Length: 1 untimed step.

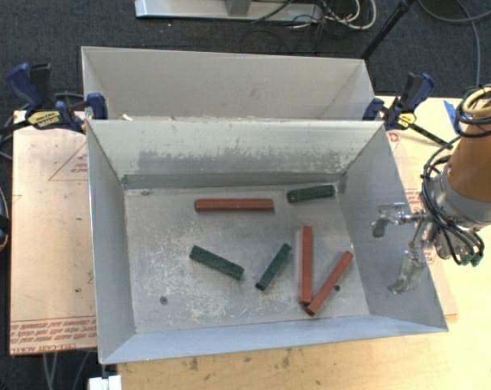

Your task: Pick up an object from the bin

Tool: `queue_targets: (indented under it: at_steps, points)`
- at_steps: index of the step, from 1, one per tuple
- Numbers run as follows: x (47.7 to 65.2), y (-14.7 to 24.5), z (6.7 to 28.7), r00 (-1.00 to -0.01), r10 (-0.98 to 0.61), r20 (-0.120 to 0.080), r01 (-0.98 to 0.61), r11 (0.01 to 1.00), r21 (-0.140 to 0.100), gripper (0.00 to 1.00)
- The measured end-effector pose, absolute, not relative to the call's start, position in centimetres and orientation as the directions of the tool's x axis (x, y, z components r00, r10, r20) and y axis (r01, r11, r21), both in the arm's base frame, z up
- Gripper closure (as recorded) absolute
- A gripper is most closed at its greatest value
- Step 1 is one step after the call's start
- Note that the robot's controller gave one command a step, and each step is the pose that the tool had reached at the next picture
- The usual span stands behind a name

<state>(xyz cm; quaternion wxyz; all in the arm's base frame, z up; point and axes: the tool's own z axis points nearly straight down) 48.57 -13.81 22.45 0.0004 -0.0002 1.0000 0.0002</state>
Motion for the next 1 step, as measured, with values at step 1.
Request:
queue_targets:
  at_steps: [1]
  points:
    - [49.19,-10.59,17.81,-0.972,-0.235,-0.008,-0.235,0.972,-0.004,0.00]
